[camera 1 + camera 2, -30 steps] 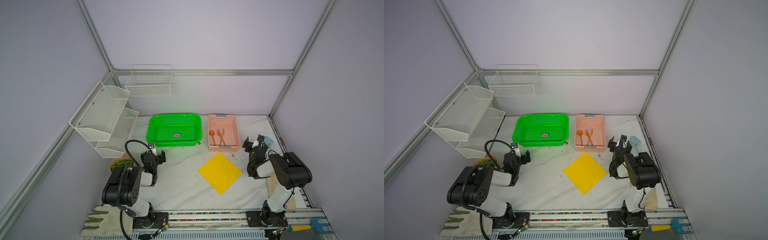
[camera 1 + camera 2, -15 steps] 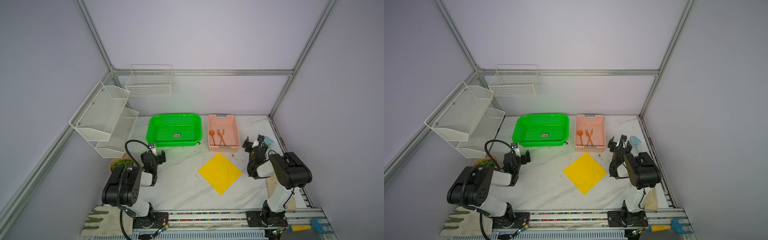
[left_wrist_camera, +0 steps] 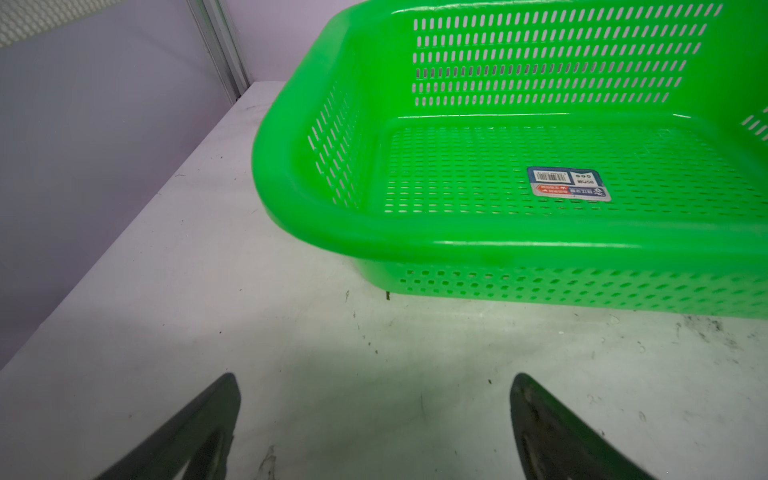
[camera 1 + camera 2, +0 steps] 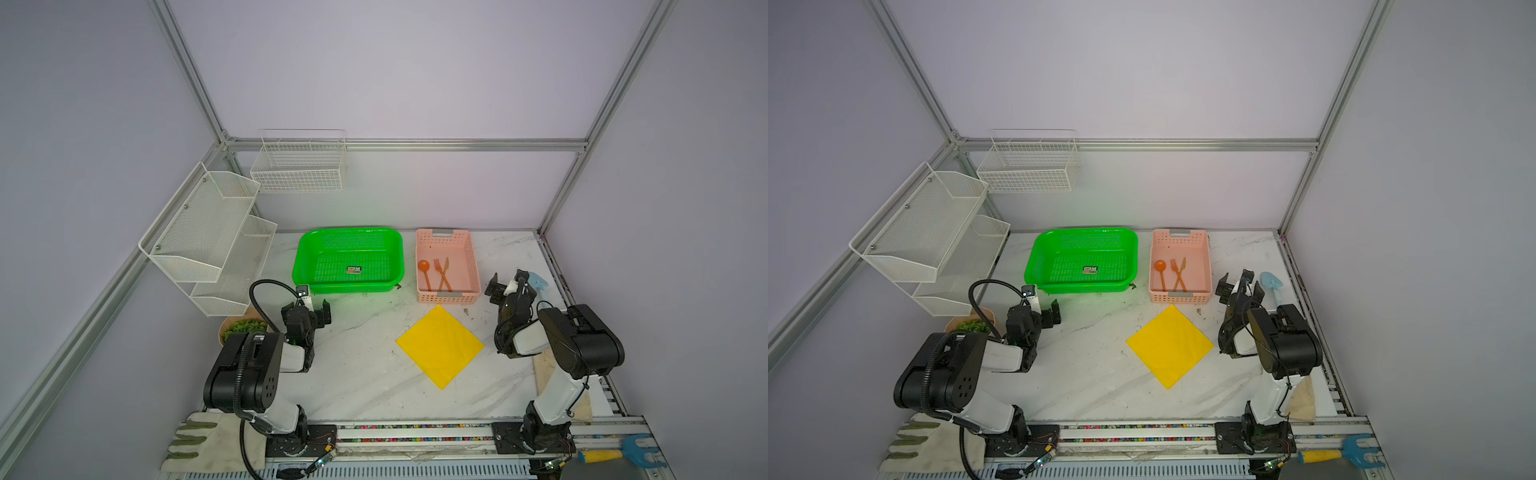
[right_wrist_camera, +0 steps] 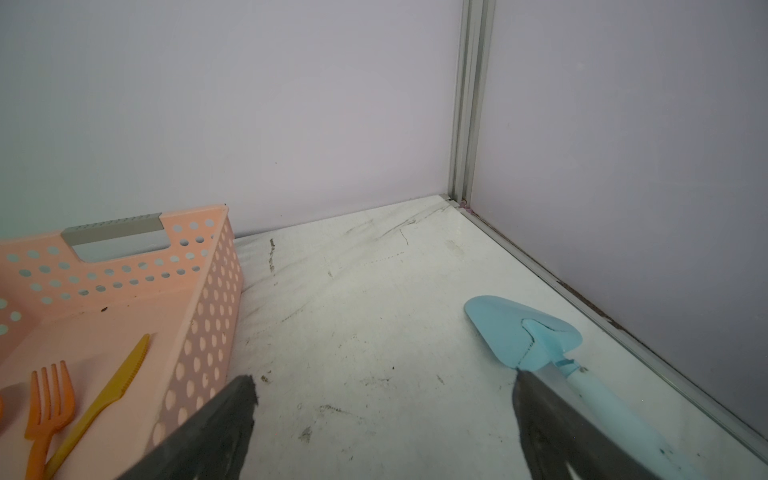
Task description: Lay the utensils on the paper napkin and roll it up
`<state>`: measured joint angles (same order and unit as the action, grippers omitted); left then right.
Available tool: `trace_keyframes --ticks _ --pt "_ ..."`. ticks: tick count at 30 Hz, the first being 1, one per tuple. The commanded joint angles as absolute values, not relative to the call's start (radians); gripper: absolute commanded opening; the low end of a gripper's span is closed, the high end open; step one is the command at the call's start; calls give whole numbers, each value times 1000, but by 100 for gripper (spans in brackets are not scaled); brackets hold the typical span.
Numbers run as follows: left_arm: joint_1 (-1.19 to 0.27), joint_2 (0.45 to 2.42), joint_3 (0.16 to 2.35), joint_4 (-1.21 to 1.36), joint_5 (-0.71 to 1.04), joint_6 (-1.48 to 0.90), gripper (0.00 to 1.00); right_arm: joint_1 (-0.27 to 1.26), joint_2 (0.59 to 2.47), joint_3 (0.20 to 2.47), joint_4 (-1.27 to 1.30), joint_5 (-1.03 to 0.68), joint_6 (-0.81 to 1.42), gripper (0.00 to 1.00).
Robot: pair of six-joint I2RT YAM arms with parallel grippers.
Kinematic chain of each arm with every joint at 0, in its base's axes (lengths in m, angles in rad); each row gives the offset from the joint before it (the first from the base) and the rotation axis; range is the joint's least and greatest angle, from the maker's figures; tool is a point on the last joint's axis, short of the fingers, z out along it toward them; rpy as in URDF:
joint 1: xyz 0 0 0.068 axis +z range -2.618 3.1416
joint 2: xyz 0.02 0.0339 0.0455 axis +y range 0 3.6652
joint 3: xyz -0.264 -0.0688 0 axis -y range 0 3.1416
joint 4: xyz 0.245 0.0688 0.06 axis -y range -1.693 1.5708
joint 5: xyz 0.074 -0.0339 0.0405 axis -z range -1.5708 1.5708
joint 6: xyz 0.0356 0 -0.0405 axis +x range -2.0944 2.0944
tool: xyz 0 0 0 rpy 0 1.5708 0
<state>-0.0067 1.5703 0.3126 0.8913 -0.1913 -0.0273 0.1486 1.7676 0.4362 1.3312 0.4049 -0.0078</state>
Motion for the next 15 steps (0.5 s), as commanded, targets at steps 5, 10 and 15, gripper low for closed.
trace_keyframes --ticks 5,10,15 --pt "-7 1358 437 700 -227 -5 100 170 1497 453 1208 396 -47 97" --pt "-81 1277 494 526 -310 -94 100 172 1265 685 533 469 545 97" --pt "-196 1232 612 327 -361 -141 100 165 1315 892 360 87 411 97"
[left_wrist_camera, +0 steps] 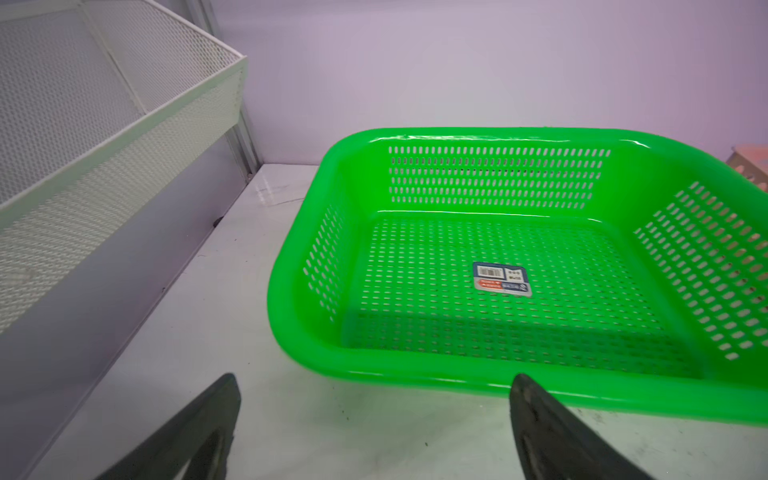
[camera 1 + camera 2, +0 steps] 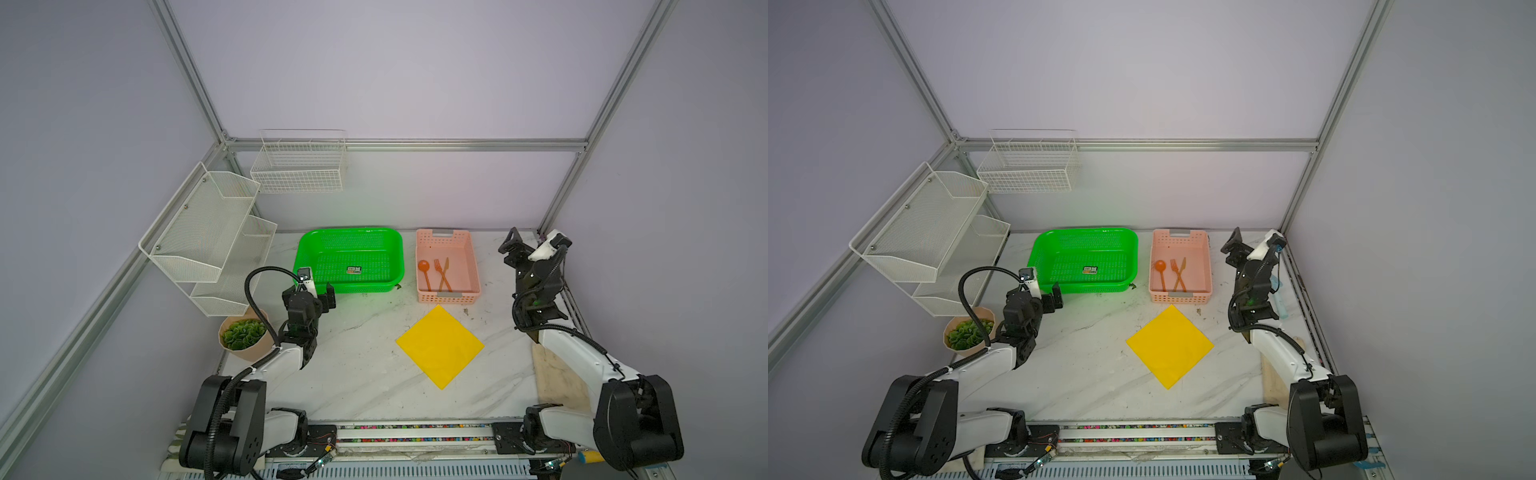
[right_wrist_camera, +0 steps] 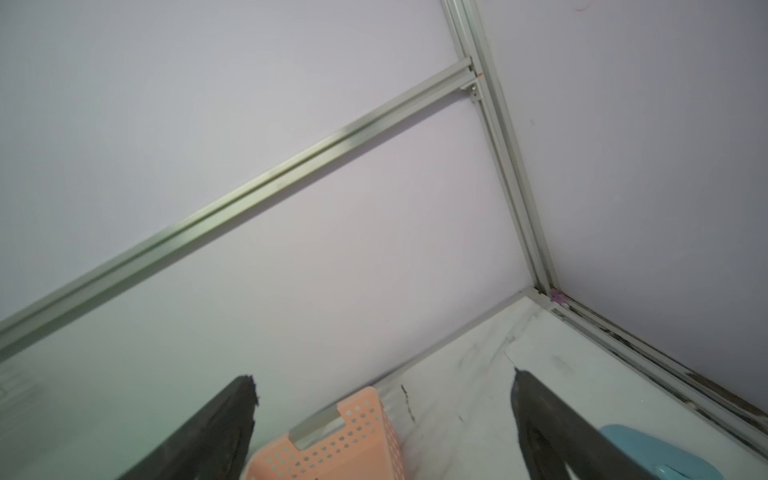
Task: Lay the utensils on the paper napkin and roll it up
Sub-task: 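Move the right gripper over the pink basket while the left arm shifts slightly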
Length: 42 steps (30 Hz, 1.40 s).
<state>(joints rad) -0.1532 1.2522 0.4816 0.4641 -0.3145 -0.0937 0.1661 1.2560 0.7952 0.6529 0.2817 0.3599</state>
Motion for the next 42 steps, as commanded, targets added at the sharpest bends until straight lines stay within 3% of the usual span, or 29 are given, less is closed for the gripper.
trace_keyframes --ticks 1,4,9,13,16,18,20,24,29,39,42 --pt "-215 1232 644 283 -368 -156 100 169 1358 970 261 47 388 97" --pt "-278 1240 746 147 -335 -202 100 185 1497 1178 37 -34 320 97" --pt "-385 1261 825 20 -296 -284 100 236 1653 1404 -211 -22 220 97" --pt "-444 1252 818 7 -264 -333 100 289 1790 1548 -386 22 150 84" --pt "-469 1243 810 5 -200 -381 100 333 1883 1626 -467 61 110 82" --pt "-489 1240 804 7 -174 -410 100 336 1940 1679 -510 45 107 72" --pt "-507 1243 796 6 -160 -422 100 341 1968 1701 -517 5 89 67" --pt "-534 1237 767 6 -154 -440 100 351 2018 1740 -548 -14 79 67" --pt "-543 1216 736 9 -123 -470 100 350 2103 1782 -636 23 39 50" --pt "-547 1227 730 19 -111 -476 100 371 2146 1751 -653 14 -11 48" --pt "-548 1232 727 24 -109 -483 100 372 2162 1753 -660 16 -13 42"
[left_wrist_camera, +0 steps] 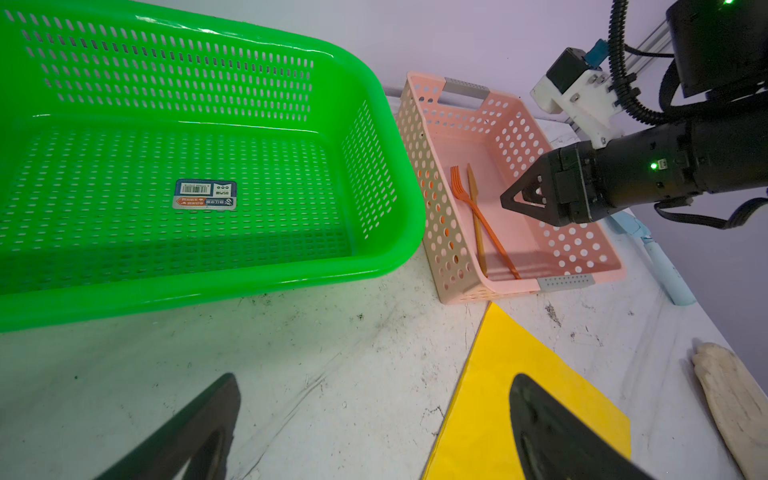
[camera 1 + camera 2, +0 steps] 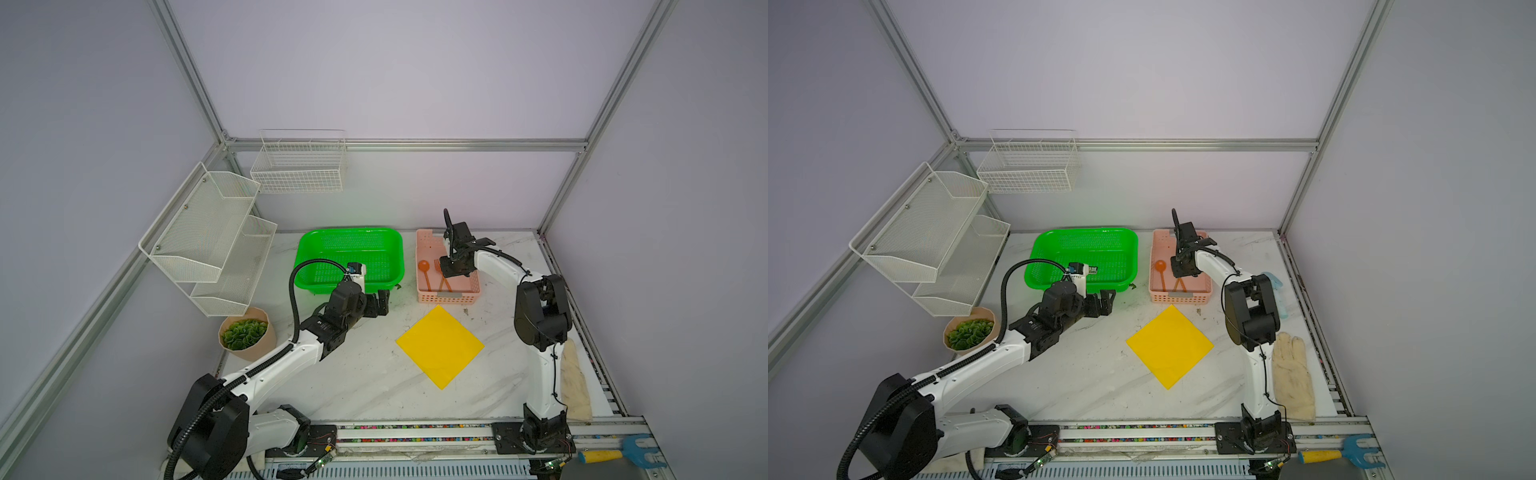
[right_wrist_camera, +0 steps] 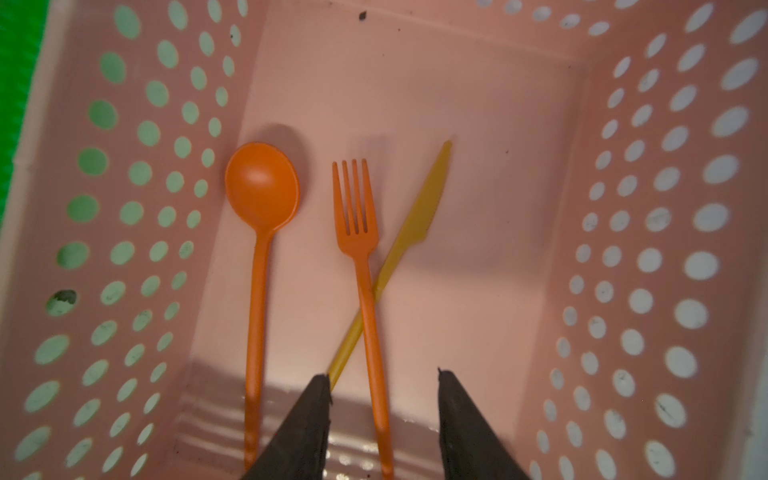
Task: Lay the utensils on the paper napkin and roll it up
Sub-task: 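Move the right gripper over the pink basket while the left arm shifts slightly, then lower the right gripper and grasp the orange fork by its handle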
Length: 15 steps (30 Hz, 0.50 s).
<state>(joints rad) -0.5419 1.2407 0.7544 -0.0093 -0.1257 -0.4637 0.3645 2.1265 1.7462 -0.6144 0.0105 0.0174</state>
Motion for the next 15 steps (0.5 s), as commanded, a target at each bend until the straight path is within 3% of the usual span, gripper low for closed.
trace_keyframes --ticks 1,15 --pt "-548 1234 726 25 -106 -485 100 372 2169 1753 -663 16 -16 41" --pt "-548 1250 720 30 -107 -488 100 374 2224 1747 -665 25 -25 39"
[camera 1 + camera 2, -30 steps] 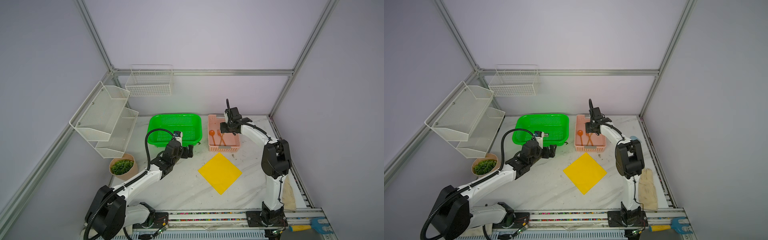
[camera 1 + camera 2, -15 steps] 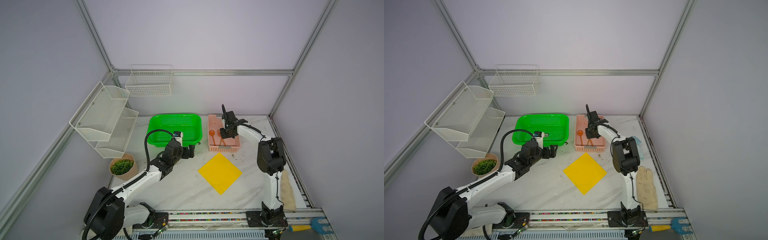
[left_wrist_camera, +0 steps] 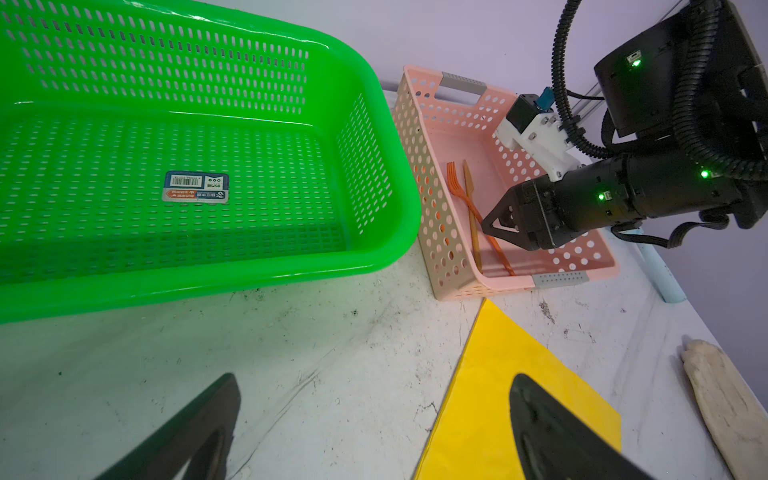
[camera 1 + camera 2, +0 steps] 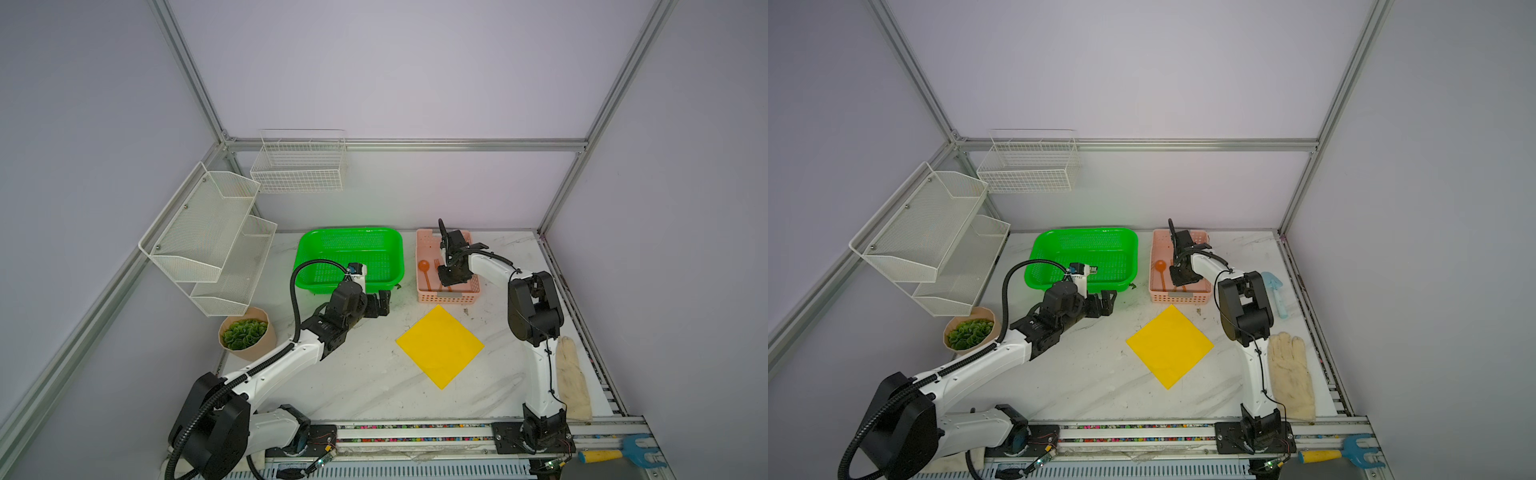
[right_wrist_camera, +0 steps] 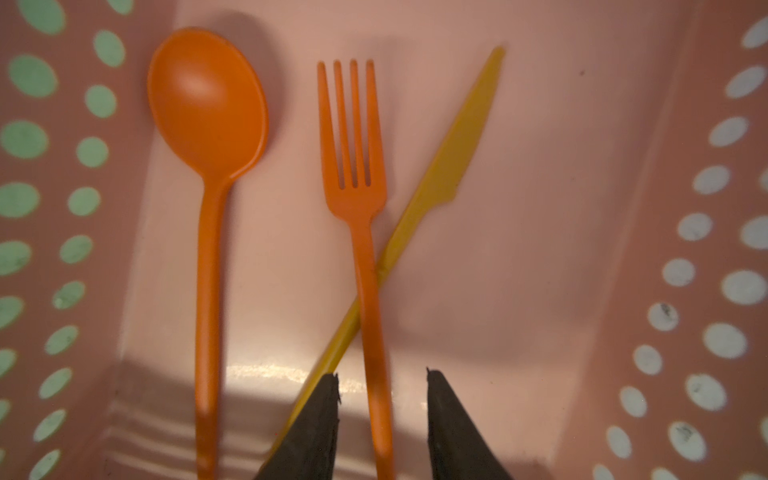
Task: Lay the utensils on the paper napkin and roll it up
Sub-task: 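Lower the right gripper and grasp the orange fork by its handle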
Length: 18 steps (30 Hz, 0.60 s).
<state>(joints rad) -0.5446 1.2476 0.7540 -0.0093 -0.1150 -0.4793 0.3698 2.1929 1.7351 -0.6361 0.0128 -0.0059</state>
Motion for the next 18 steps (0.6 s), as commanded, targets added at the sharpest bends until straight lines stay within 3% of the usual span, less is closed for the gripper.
trace_keyframes --ticks 1,12,18 --pt "-548 1251 720 30 -107 -488 100 376 2231 1749 -664 21 -26 39" --pt "-548 1225 704 29 -110 -484 100 375 2274 1767 -642 18 -23 30" --pt "-548 1217 696 27 -117 -485 100 376 2296 1784 -639 14 -25 18"
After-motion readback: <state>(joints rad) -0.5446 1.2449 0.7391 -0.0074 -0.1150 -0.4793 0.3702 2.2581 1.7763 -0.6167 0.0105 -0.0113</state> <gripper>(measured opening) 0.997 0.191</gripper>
